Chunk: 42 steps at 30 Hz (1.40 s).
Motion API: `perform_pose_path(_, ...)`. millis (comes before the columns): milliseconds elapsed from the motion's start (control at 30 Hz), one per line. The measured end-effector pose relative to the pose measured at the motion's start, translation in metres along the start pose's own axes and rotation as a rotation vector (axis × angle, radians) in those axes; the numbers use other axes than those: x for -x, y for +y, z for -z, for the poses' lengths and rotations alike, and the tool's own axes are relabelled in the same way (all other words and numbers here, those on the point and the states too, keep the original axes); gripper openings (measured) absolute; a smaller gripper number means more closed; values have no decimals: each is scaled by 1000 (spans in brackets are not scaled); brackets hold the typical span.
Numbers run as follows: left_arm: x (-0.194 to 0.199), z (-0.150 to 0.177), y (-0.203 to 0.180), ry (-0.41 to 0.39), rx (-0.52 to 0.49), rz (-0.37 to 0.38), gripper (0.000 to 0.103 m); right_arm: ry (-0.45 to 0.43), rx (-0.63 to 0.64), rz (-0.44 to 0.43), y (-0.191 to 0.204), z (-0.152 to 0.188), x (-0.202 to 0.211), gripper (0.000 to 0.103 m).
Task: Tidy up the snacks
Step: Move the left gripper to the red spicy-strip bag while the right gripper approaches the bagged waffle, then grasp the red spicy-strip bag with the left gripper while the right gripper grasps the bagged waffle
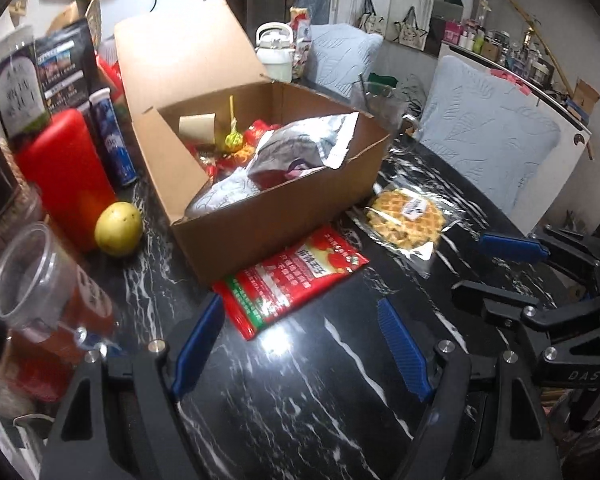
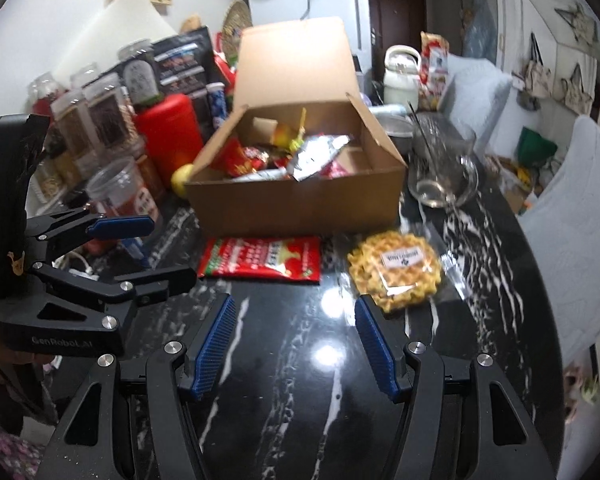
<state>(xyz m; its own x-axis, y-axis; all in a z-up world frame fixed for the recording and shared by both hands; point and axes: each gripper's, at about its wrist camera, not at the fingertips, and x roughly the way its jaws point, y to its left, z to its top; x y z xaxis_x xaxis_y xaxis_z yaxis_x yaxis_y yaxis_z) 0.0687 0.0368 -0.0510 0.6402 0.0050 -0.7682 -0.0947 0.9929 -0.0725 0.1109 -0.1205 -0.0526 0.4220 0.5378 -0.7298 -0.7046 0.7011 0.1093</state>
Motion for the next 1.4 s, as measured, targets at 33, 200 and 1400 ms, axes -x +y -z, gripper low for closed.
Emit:
perform_pose_path(33,-5,-1,2,5,4,-1,79,6,-2,3,-2,0,-4,62)
perform_pose_path(200,-36,-6,10,48,26,17,79,27,-2,9,-13,-3,-22,62)
perform_pose_path(1400,-74,3,-22,126,35,84,79,66,-79,0,-56,-1,-43,62)
